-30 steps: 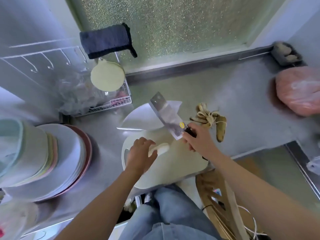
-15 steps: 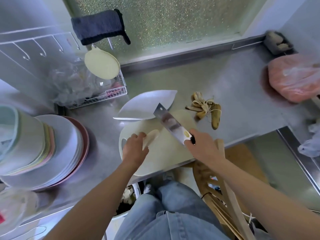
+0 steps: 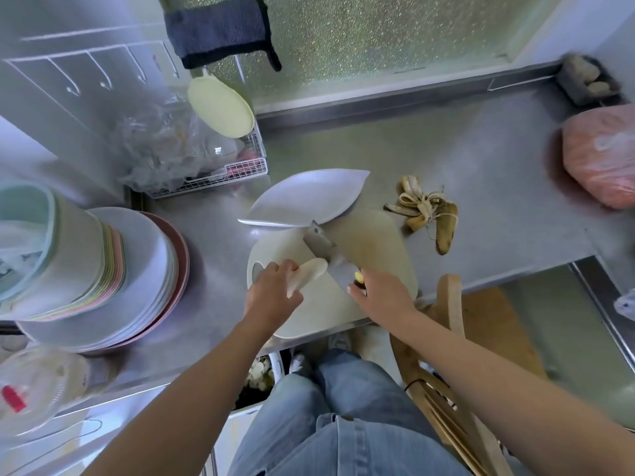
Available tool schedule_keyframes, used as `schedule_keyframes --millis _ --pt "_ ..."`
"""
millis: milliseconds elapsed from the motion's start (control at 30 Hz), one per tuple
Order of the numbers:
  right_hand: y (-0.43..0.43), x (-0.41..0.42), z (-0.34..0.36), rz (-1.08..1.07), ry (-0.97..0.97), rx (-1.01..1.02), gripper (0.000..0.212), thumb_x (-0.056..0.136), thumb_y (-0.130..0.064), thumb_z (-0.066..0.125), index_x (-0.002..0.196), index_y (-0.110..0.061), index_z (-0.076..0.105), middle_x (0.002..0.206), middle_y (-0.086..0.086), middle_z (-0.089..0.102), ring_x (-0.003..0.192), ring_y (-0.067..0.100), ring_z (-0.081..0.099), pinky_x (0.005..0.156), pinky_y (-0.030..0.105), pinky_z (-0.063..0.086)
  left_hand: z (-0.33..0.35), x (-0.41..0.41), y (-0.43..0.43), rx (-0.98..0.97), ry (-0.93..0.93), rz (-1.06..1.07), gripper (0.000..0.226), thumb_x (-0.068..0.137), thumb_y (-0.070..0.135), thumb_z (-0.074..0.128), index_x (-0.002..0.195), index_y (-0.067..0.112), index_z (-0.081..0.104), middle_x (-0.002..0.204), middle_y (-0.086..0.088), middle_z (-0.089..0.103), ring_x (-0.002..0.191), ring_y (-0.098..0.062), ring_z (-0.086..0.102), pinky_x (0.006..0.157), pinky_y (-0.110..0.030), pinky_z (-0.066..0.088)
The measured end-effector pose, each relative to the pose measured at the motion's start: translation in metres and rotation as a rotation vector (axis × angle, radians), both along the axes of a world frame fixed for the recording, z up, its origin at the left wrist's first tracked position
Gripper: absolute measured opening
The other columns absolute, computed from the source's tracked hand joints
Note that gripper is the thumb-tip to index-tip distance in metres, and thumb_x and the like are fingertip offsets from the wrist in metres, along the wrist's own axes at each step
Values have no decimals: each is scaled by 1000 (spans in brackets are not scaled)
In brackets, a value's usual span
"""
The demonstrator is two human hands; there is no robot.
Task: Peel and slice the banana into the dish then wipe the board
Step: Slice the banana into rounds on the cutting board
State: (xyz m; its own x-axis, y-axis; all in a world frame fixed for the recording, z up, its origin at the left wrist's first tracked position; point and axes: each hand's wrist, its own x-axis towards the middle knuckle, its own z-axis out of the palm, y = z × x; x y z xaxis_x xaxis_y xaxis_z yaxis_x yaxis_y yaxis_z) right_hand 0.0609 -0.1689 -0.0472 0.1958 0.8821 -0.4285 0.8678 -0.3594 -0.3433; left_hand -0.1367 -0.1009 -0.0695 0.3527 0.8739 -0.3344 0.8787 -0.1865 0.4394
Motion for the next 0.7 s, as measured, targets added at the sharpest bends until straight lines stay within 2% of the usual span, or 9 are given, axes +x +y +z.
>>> schedule_keyframes --millis 33,133,267,367,533,700 --pt "2 1 -1 15 -13 6 28 95 -34 46 97 -8 56 92 15 64 90 35 60 68 37 41 1 3 -1 3 -3 -3 41 80 29 63 119 25 52 105 -2 56 92 -18 42 70 -32 46" --pt "4 7 6 33 -76 50 24 97 -32 44 82 -14 50 83 15 62 81 34 58 61 34 34 6 12 1 22 15 -7 44 83 31 64 125 24 51 111 -3 57 87 -15 36 70 -28 40" --pt "0 15 14 24 -76 128 25 98 -31 42 76 -20 37 65 5 47 63 26 48 57 36 37 5 13 3 33 17 -18 42 83 30 66 122 24 52 112 -4 58 87 -17 45 73 -29 44" --pt "-6 13 15 -5 -68 146 24 98 -31 41 77 -21 37 67 6 51 65 27 53 58 36 41 5 21 3 26 -17 -51 43 82 29 67 121 23 53 109 -5 59 92 -22 57 73 -29 46" --pt "-13 13 12 -40 -38 157 23 99 -32 41 79 -20 40 69 5 54 67 27 56 58 35 40 4 33 1 30 14 -85 43 84 28 66 124 22 50 109 -6 56 94 -22 56 69 -28 43" --pt "-14 12 10 -41 -22 150 22 99 -32 40 81 -20 41 71 5 54 67 24 54 58 33 39 1 32 1 53 41 -103 42 87 32 64 126 23 49 115 -5 56 100 -22 56 76 -32 48"
